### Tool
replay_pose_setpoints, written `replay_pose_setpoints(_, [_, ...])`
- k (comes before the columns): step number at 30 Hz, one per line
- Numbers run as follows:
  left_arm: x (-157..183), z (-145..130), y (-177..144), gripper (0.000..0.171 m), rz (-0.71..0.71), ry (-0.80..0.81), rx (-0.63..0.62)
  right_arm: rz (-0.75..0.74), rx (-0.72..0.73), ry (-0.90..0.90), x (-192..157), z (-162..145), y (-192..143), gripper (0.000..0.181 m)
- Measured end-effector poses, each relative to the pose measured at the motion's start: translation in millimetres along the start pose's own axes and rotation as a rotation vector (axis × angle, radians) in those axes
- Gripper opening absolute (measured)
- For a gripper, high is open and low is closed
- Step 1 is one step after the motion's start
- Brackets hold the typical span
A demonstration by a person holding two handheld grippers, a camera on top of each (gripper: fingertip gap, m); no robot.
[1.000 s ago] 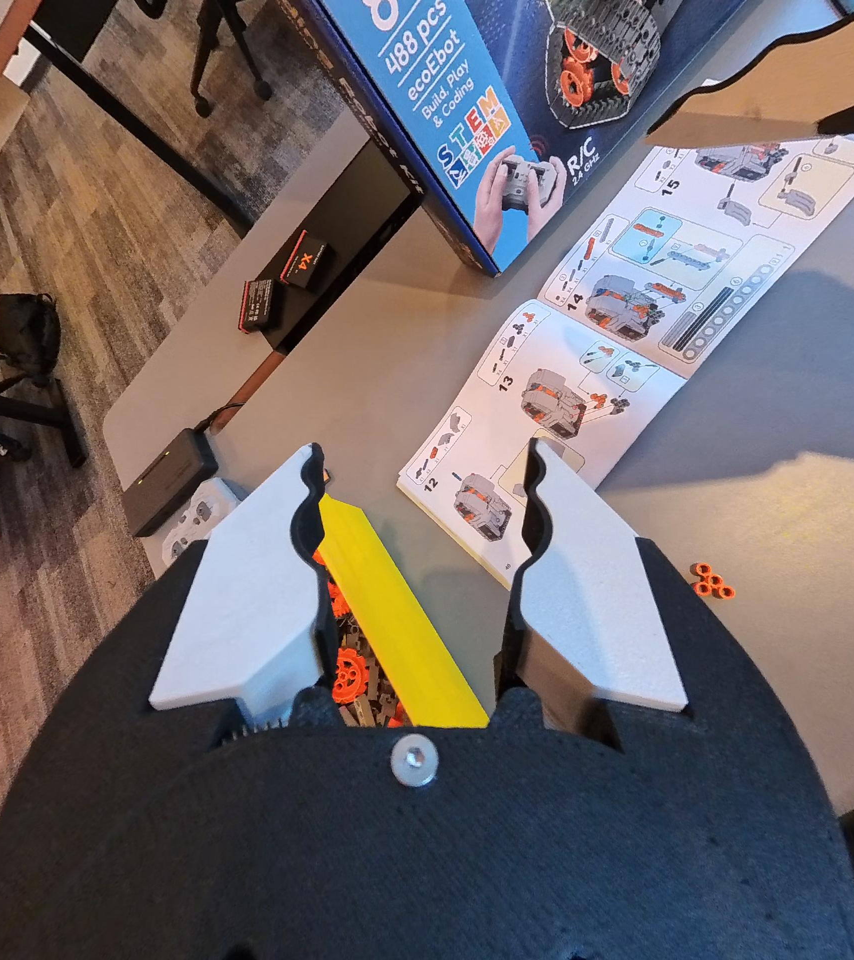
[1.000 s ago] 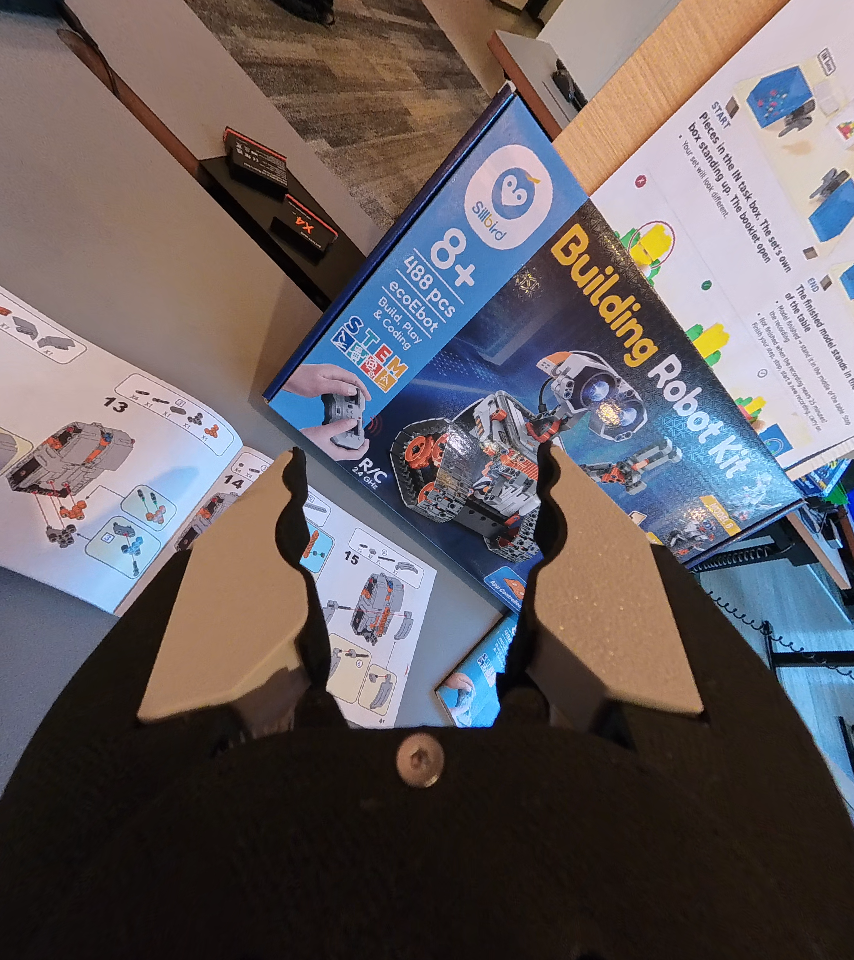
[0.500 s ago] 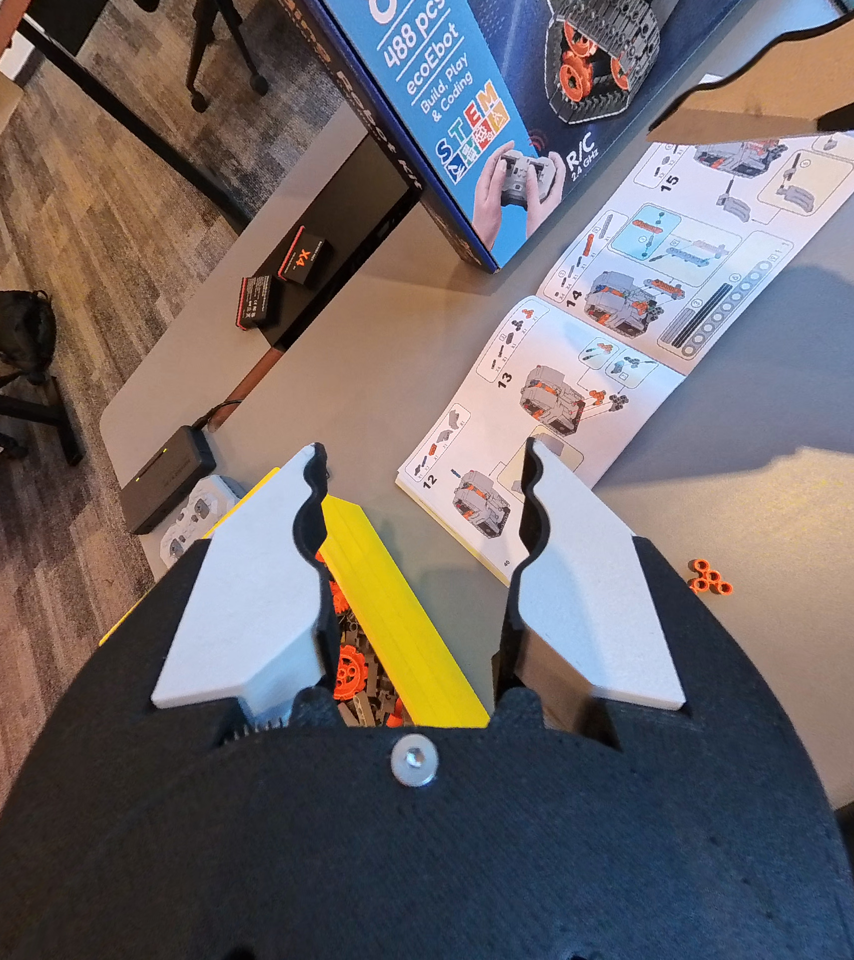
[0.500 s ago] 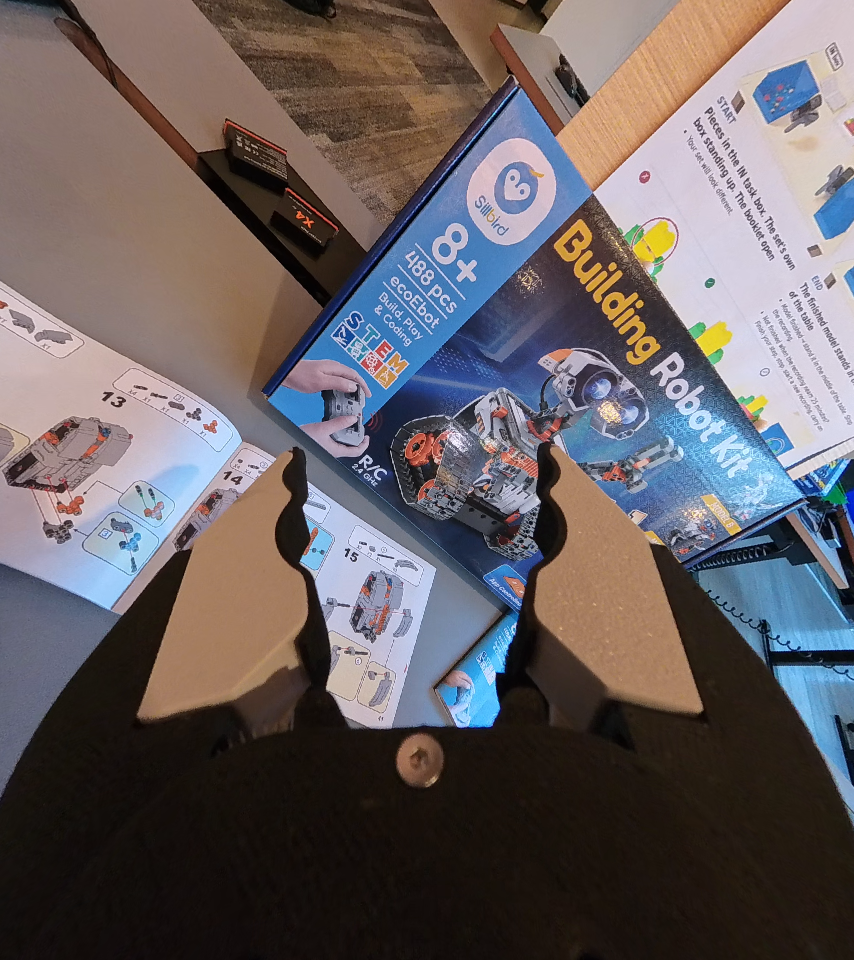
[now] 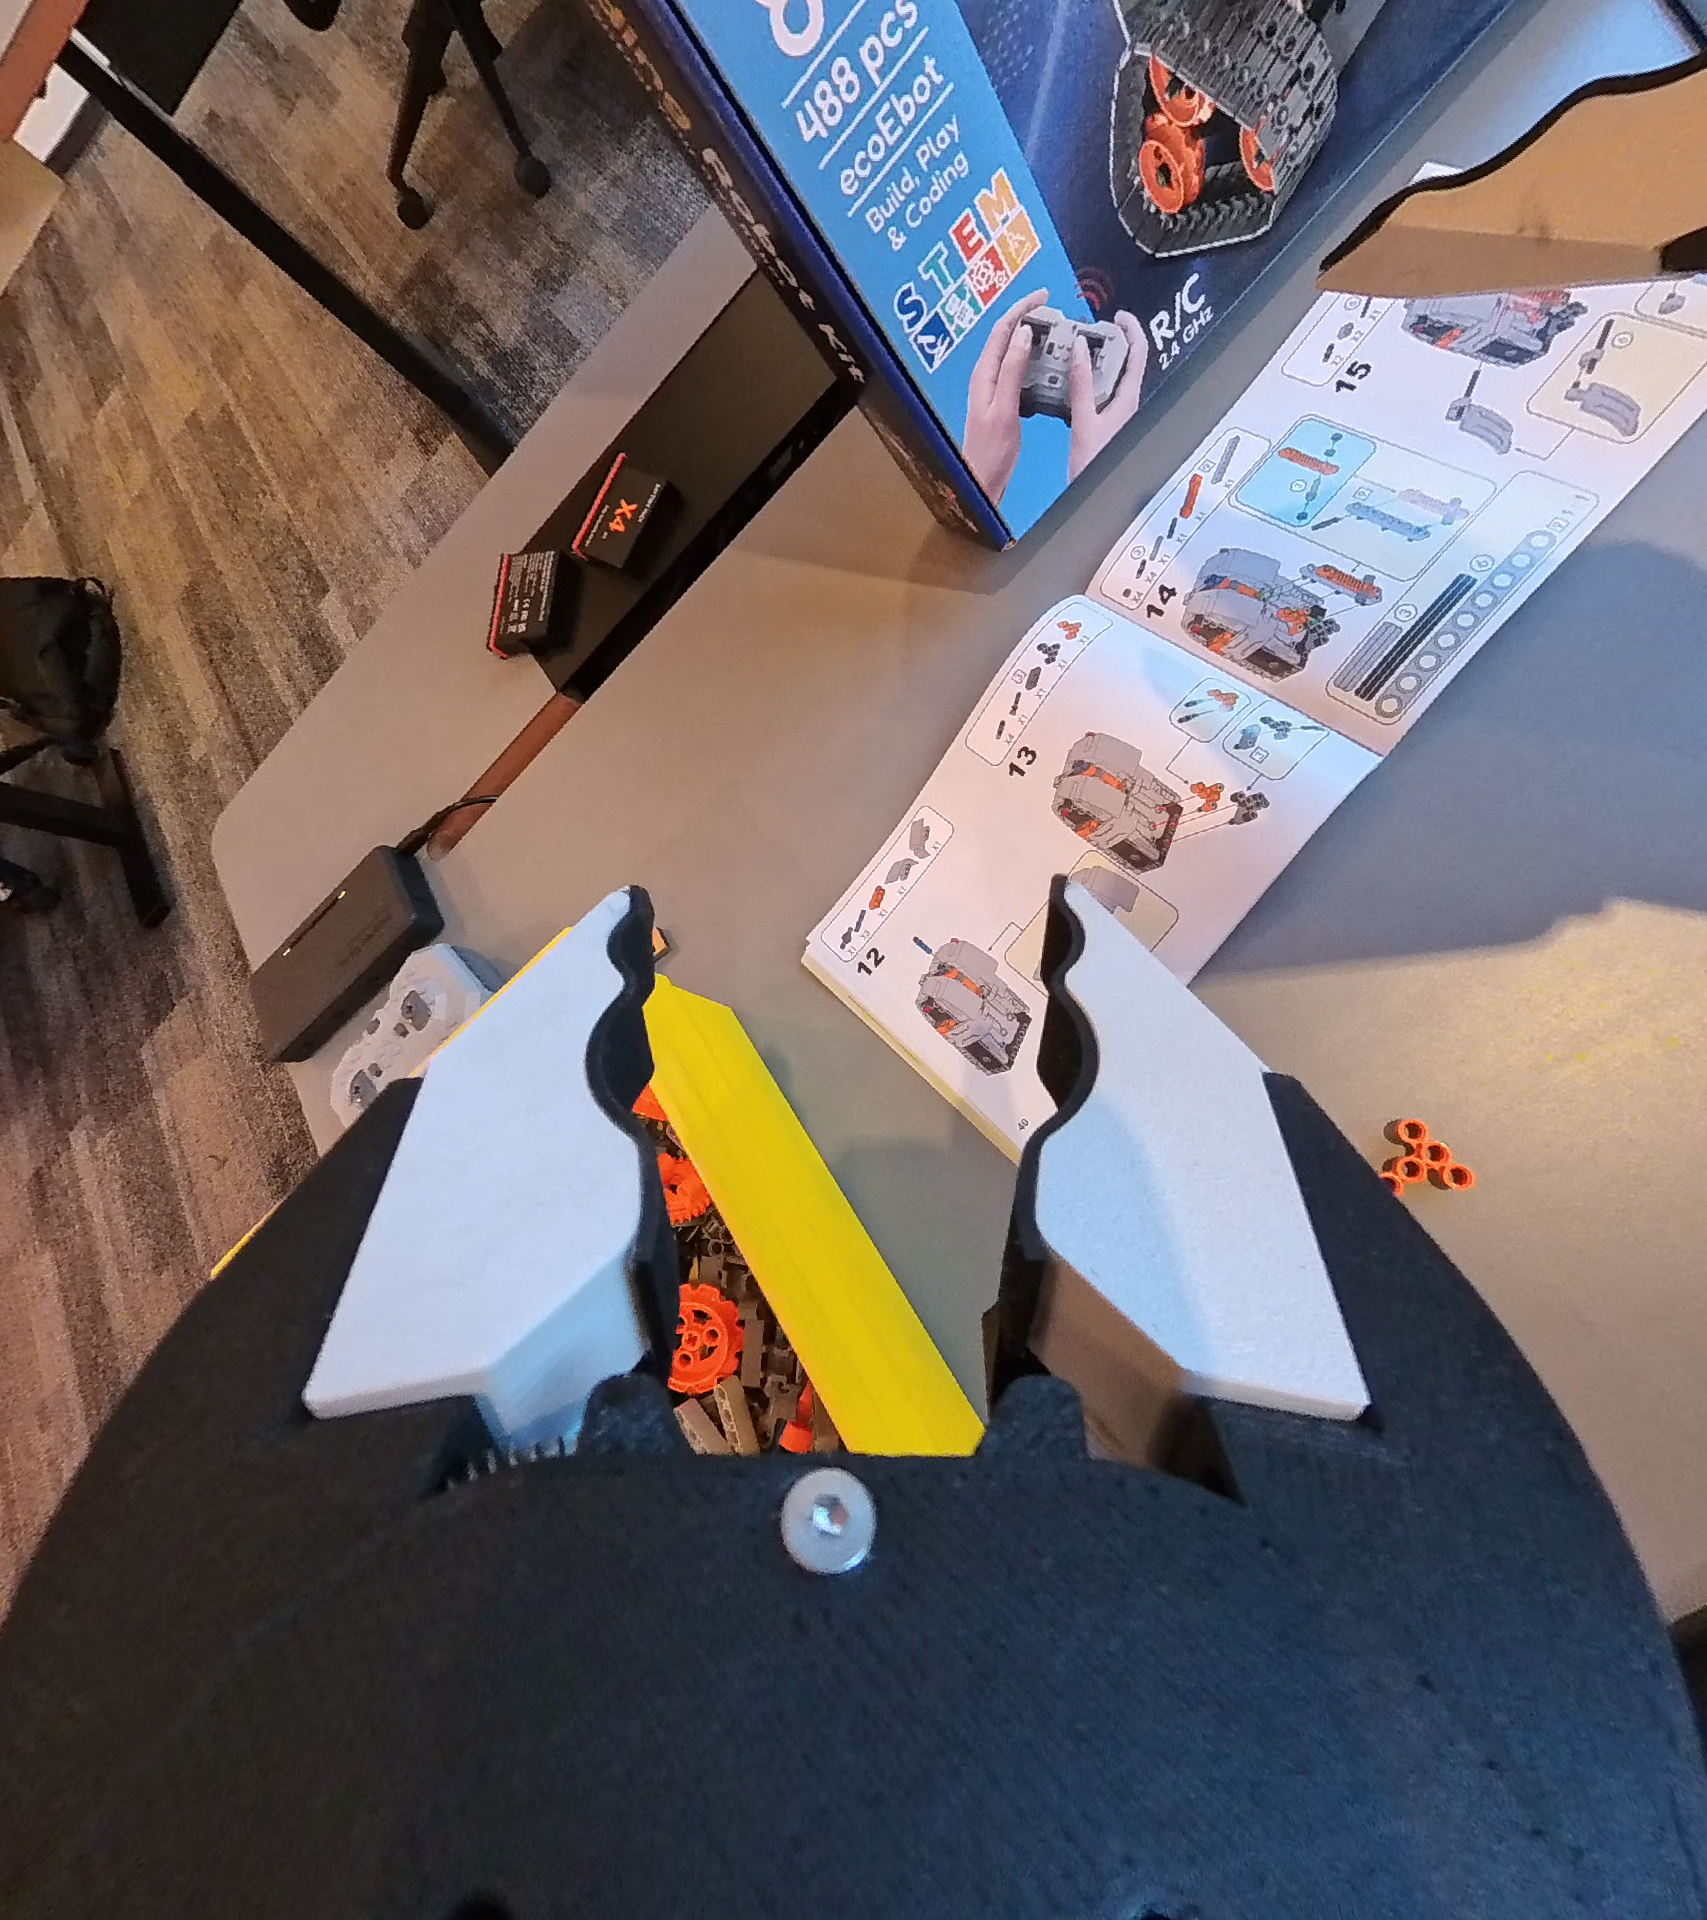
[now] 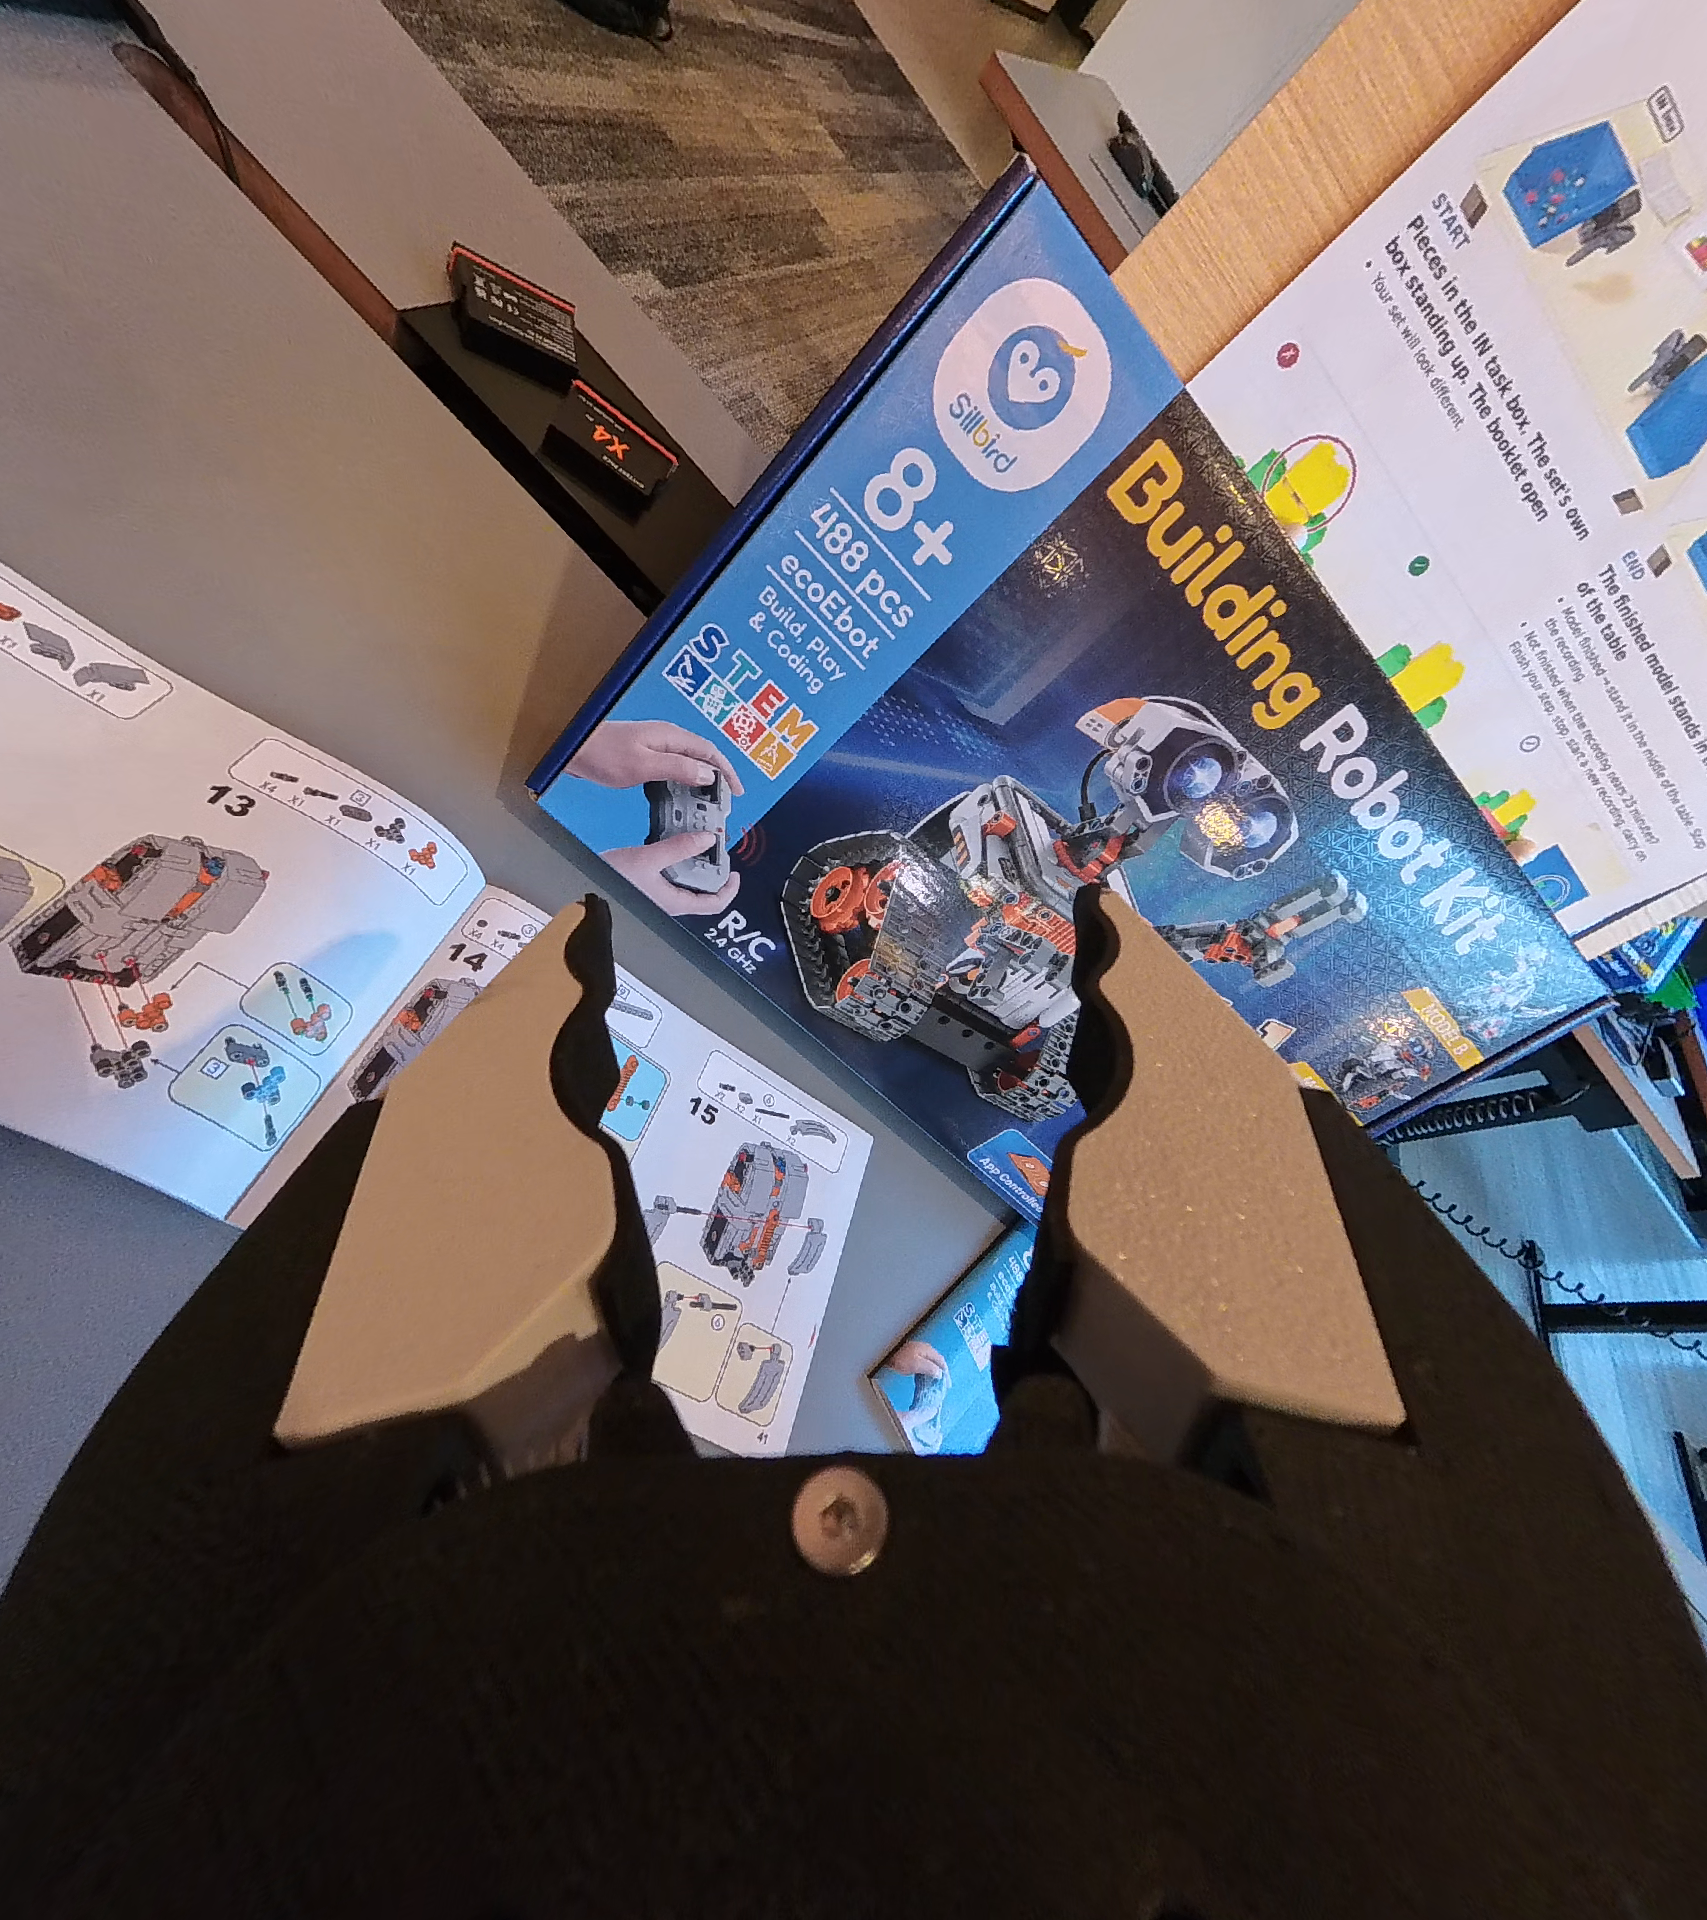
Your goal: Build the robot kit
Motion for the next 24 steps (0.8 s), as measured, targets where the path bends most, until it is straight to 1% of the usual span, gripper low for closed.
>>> replay_pose_setpoints(13, [-6.7, -0.6, -5.4, 0.073, 0.015, -0.019, 0.017, 0.004, -0.002, 0.002, -0.4, -0.6, 0.0, 0.088])
replay_pose_setpoints(17, [-13.9, 0.4, -8.3, 0.073, 0.037, -0.038, 0.043, 0.011, 0.003, 0.001, 0.2, -0.8, 0.0, 0.088])
replay_pose_setpoints(18, [-17.4, 1.0, -9.6, 0.073, 0.051, -0.049, 0.056, 0.014, 0.004, 0.004, 0.9, -1.0, -0.1, 0.088])
replay_pose_setpoints(20, [-29.3, 3.9, -15.0, 0.081, 0.111, -0.100, 0.105, 0.021, 0.010, 0.016, 3.5, -1.4, -1.1, 0.088])
replay_pose_setpoints(24, [-57.6, 9.6, -37.6, 0.083, 0.279, -0.185, 0.257, 0.012, 0.017, 0.038, 11.1, -2.7, -3.0, 0.087])
Point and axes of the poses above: each gripper's, where its closed fingertips meet, y out along the fingers, z out of its top, x = y × z across the jaws, the point moved 7 cm from there along -y, back along the fingers
